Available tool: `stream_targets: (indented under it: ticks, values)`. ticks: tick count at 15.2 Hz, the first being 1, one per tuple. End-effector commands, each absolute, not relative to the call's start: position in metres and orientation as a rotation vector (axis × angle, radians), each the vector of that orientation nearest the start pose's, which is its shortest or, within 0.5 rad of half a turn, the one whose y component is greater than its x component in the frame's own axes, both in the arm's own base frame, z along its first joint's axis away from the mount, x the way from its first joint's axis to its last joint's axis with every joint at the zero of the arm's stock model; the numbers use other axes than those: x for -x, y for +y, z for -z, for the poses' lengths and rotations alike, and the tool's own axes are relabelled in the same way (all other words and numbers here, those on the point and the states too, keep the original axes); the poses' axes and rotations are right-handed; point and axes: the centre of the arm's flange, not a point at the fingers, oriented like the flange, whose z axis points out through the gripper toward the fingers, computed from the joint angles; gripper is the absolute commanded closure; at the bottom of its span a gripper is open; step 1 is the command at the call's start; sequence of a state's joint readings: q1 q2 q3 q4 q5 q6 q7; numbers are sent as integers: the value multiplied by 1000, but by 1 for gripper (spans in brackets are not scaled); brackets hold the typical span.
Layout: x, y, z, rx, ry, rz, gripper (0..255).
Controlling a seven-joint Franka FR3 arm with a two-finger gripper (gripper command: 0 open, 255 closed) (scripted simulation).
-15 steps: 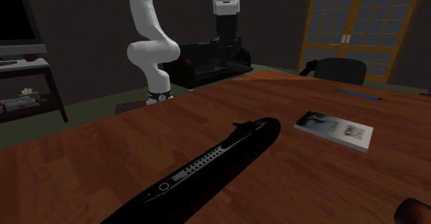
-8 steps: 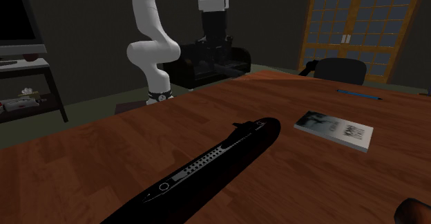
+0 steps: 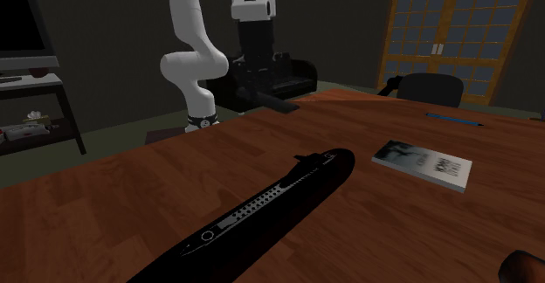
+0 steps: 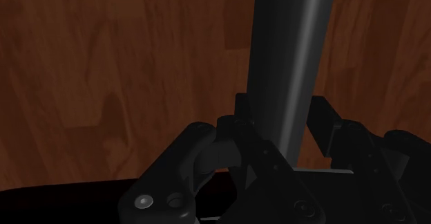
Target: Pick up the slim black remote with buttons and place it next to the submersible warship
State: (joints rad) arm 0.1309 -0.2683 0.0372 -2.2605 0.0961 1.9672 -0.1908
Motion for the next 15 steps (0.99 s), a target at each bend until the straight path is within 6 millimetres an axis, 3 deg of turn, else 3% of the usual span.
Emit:
stream_targets:
  ticks: [1,15]
  values:
    - [-458,84,-458,3024,-487,-36,255]
    - [-458,84,-384,3024,-487,-36,255]
